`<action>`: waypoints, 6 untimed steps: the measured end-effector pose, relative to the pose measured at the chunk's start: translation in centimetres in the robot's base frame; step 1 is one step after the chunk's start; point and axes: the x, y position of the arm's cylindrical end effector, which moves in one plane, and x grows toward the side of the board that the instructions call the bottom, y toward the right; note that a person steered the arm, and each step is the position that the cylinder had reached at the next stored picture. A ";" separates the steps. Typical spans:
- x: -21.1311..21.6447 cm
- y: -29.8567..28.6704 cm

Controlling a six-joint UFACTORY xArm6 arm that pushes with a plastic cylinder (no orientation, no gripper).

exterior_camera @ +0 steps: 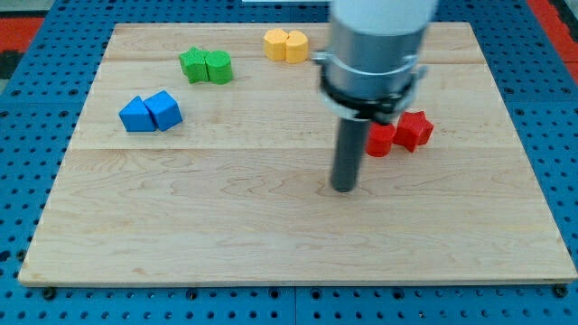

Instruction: Slightly push the cube to the left

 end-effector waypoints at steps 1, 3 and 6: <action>-0.3 -6.4; -8.4 -8.9; -13.7 -17.5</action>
